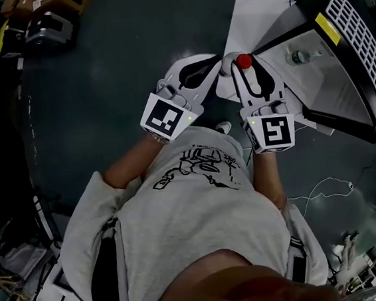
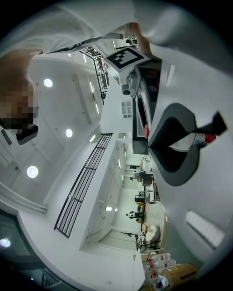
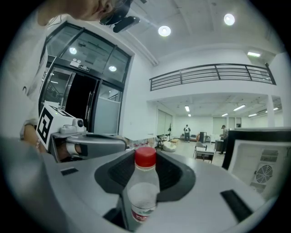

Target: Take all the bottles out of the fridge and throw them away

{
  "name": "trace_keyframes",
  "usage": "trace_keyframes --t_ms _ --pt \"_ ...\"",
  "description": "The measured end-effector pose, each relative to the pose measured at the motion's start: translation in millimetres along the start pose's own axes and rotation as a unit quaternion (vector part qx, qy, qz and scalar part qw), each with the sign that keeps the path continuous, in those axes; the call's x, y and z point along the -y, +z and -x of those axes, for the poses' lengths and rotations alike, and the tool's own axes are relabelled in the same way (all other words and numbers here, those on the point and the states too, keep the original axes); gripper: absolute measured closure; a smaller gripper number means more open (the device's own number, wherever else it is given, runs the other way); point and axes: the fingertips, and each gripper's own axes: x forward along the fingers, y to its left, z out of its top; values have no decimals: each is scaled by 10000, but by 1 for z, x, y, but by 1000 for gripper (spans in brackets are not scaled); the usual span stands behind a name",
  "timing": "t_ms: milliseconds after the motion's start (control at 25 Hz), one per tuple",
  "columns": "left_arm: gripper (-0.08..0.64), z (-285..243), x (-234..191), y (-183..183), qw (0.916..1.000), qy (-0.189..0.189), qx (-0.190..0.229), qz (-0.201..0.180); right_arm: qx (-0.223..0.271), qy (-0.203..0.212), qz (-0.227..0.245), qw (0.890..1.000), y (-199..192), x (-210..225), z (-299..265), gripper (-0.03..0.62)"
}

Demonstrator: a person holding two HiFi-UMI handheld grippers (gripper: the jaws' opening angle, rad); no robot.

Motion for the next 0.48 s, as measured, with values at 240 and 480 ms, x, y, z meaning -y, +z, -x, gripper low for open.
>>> trace_keyframes --t_ms 240,480 --pt "551 31 -44 -3 9999 80 -2 93 -105 12 47 9999 7 -35 -41 448" --pt "552 44 -58 -4 9999 75 16 129 -58 122 237 9996 10 -51 -53 448"
